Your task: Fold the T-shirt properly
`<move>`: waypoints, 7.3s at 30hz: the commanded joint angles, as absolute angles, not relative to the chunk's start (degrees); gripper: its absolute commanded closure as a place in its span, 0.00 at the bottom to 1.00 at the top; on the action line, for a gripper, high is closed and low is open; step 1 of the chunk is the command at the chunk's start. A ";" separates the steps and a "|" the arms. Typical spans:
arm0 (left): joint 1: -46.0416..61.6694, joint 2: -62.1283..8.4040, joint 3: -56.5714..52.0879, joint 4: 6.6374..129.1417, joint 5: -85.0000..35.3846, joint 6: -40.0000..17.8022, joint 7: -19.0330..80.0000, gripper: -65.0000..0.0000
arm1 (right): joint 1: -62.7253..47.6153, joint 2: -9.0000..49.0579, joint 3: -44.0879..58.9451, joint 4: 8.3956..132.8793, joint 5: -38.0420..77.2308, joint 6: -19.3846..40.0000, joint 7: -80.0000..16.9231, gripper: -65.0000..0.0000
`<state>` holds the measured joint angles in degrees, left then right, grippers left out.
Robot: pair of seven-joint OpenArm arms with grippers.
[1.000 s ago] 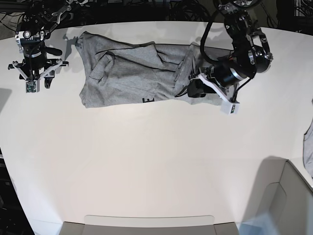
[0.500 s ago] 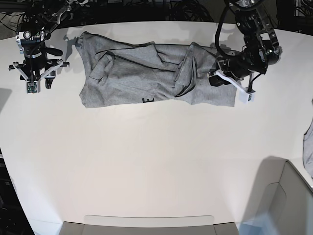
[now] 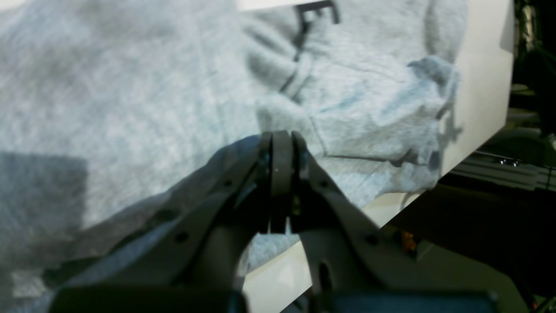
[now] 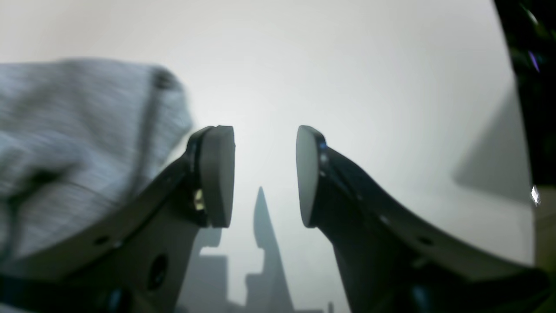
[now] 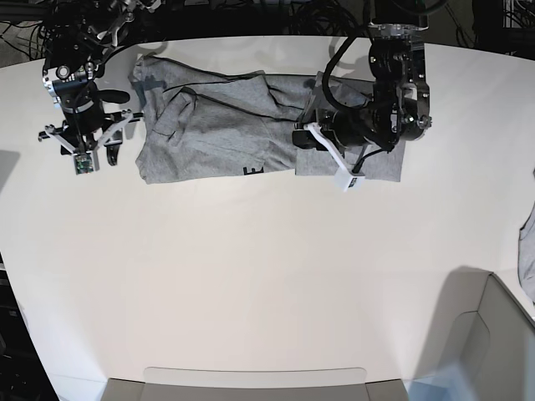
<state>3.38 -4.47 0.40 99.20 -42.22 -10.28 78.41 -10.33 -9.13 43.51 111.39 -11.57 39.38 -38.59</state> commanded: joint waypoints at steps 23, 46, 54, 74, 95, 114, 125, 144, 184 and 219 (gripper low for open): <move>4.97 -5.23 -6.11 100.18 -43.12 -10.77 78.46 1.00 | -6.20 -2.59 42.51 111.96 20.88 40.00 -80.00 0.64; 5.05 -5.23 -7.16 100.18 -42.95 -10.77 78.55 1.00 | -6.73 2.59 41.01 82.95 32.40 40.00 -80.00 0.64; 5.14 -6.37 -7.25 100.18 -43.03 -10.77 79.08 1.00 | -6.29 0.84 34.07 79.34 31.87 40.00 -80.00 0.64; 7.34 -6.29 -11.03 111.96 -43.12 -10.77 80.00 1.00 | 8.13 1.54 44.35 79.34 19.38 40.00 -78.11 1.00; 9.63 -8.48 -23.87 111.25 -42.86 -10.86 80.00 1.00 | 3.74 1.71 11.38 107.21 19.38 13.32 -70.29 1.00; 10.42 -10.59 -23.87 109.14 -42.95 -10.86 80.00 1.00 | 4.79 4.18 -26.86 103.78 19.30 -17.19 -61.85 1.00; 10.42 -10.51 -23.78 109.14 -42.95 -10.86 80.00 1.00 | 7.43 4.26 -38.11 98.42 19.30 -20.09 -58.07 0.73; 10.42 -10.51 -23.43 109.05 -42.86 -10.86 80.00 1.00 | 7.96 9.45 -44.00 114.51 19.30 -20.26 -53.85 0.60; 9.80 -10.68 -23.96 100.09 -43.03 -10.86 80.00 1.00 | 7.43 8.84 -25.54 103.69 20.79 -2.68 -61.58 1.00; 4.26 -10.59 -19.91 106.77 -43.30 -10.95 80.00 1.00 | 13.14 10.59 -15.25 104.31 21.05 -2.77 -53.05 1.00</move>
